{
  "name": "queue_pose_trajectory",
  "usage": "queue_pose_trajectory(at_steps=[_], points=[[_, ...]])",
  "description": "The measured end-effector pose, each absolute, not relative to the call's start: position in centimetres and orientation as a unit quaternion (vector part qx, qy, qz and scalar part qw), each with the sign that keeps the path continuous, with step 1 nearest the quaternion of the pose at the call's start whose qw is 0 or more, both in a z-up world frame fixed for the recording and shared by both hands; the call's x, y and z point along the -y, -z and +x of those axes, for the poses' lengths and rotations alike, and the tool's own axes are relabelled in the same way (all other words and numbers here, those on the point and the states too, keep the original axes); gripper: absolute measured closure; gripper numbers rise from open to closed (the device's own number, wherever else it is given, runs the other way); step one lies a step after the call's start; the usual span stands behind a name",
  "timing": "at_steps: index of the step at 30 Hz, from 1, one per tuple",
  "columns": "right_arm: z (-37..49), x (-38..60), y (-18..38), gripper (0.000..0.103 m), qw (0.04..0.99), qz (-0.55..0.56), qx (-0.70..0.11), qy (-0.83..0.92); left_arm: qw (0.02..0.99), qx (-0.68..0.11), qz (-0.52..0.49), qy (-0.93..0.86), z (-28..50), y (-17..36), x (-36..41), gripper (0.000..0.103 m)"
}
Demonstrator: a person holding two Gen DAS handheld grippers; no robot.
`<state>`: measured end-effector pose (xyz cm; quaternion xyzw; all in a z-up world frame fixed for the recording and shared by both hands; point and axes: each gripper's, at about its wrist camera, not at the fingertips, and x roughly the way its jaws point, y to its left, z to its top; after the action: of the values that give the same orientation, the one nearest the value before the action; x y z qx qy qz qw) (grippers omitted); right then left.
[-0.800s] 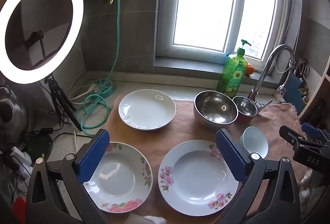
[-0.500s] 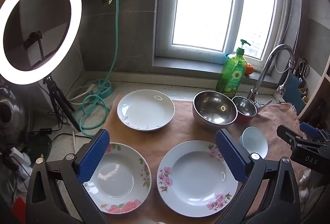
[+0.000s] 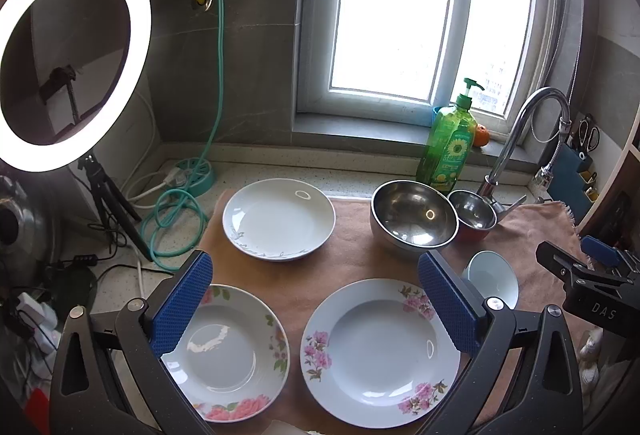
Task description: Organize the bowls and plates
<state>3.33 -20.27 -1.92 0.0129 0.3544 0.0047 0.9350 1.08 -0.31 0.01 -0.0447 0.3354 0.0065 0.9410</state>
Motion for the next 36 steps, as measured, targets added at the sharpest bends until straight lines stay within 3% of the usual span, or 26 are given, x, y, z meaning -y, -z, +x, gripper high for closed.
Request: queue_pose_trajectory(at_steps=[36], points=[[3.48, 20.22, 2.19, 0.0, 0.934, 0.011, -0.358, -0.005, 0.94, -0.339, -0.044, -0.009, 1.16, 0.23, 0.32, 0.001]])
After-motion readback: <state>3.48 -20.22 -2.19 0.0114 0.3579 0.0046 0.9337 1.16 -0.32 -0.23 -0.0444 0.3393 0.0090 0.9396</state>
